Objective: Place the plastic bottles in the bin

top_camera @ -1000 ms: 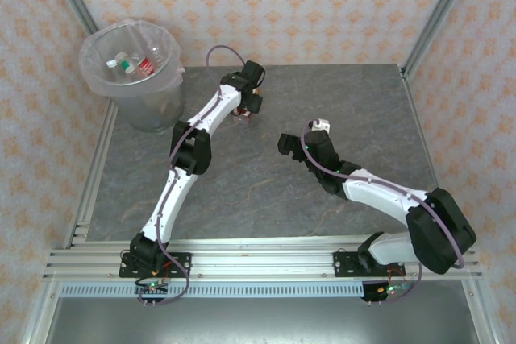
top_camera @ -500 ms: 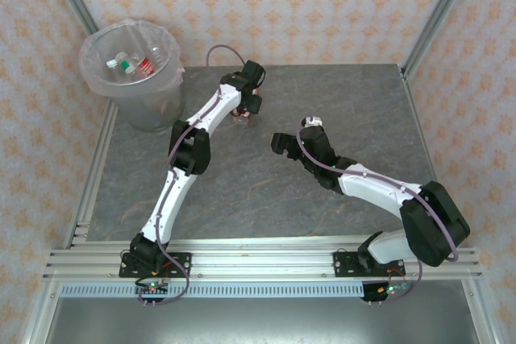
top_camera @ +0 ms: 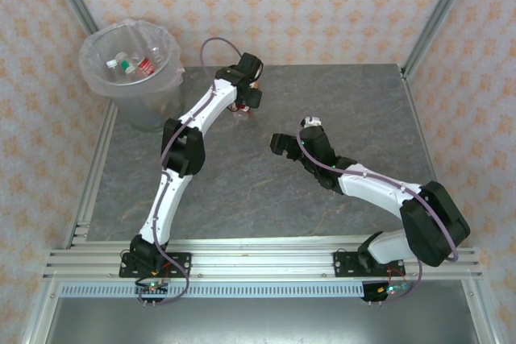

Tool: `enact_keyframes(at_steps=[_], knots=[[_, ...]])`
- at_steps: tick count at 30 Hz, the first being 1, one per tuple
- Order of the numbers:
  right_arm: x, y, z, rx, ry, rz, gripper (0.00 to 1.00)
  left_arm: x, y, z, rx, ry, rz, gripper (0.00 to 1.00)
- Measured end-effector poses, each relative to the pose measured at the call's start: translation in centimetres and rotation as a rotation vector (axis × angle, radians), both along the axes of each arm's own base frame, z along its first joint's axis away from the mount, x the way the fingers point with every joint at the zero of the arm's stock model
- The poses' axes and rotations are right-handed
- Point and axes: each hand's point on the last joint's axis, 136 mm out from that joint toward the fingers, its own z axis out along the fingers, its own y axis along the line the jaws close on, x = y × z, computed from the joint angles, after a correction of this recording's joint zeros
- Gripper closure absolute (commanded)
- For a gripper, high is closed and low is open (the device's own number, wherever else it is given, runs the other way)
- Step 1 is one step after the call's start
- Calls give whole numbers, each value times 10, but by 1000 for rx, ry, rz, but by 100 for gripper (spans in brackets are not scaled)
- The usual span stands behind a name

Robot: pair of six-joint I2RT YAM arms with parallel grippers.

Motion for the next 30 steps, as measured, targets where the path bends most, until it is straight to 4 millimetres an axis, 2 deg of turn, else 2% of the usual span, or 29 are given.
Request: enact_keyframes(at_steps=[8,16,20,30], knots=[[-3,5,5,20,-6,31,1,-14,5,19,-20,-19,13,48],[-10,13,41,67,-128,113,1,-33,8,47,-73,-59,19,48],[-13,17,49,69,-154,149,1,-41,11,71,-104,-107,25,49],[-19,23,46,63,-159,200,1,-67,21,134,-224,-226,49,49]])
